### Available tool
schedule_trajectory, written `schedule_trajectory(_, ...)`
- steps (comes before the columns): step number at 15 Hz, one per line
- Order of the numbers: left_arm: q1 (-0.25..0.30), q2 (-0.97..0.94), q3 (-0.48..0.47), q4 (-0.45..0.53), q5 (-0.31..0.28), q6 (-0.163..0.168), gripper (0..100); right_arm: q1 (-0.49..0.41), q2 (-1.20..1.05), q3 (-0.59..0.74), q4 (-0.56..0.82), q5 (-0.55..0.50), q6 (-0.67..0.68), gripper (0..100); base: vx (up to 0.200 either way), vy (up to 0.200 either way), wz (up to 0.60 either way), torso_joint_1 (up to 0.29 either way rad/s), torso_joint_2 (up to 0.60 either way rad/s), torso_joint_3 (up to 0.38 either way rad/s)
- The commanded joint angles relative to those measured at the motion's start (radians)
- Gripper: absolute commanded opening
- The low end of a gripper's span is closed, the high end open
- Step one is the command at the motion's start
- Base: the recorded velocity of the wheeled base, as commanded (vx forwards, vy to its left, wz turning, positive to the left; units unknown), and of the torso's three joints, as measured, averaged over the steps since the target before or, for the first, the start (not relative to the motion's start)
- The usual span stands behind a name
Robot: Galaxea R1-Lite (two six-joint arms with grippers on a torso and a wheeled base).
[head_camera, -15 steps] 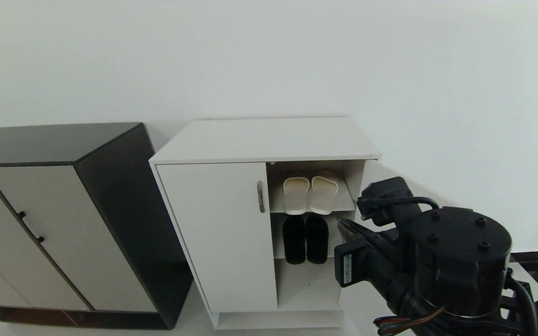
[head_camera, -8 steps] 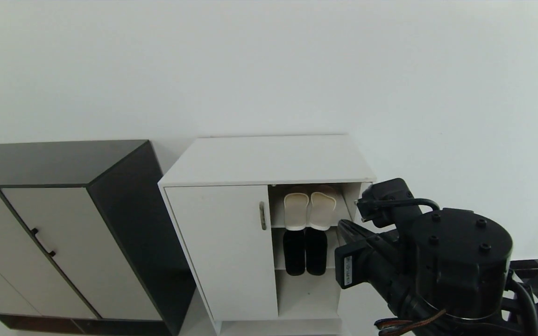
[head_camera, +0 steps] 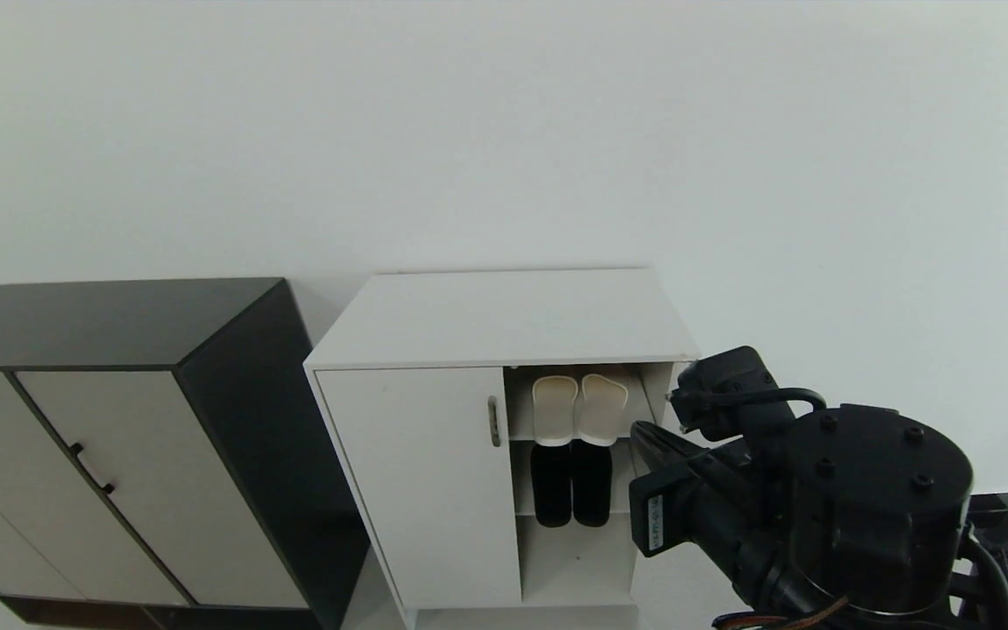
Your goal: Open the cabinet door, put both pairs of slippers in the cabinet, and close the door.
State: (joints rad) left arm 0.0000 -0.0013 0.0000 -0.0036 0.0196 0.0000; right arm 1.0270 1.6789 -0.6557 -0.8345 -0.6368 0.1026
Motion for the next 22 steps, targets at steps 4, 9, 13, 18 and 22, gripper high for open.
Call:
schedule_trajectory(4, 0.000, 0.001, 0.000, -0.001, 0.000, 0.000, 0, 0.002, 0.001, 0.004, -0.008, 0.002, 0.000, 0, 0.000, 0.000, -0.30, -0.011, 0.02, 0.013)
schedule_trajectory(9, 0.000, 0.001, 0.000, -0.001, 0.002, 0.000, 0, 0.001, 0.005, 0.011, -0.011, 0.002, -0.009, 0, 0.000, 0.000, -0.12, -0.119, 0.28, 0.158)
schedule_trajectory(13, 0.000, 0.001, 0.000, -0.001, 0.002, 0.000, 0, -0.001, 0.007, 0.016, -0.017, 0.002, -0.014, 0, 0.000, 0.000, 0.00, -0.009, 0.02, 0.009)
schedule_trajectory(18, 0.000, 0.001, 0.000, -0.001, 0.002, 0.000, 0, -0.001, 0.012, 0.018, -0.017, 0.000, -0.015, 0, 0.000, 0.000, 0.00, 0.000, 0.00, 0.000)
schedule_trajectory(22, 0.000, 0.001, 0.000, -0.001, 0.002, 0.000, 0, -0.001, 0.010, 0.019, -0.017, 0.000, -0.015, 0, 0.000, 0.000, 0.00, 0.076, -0.17, -0.088)
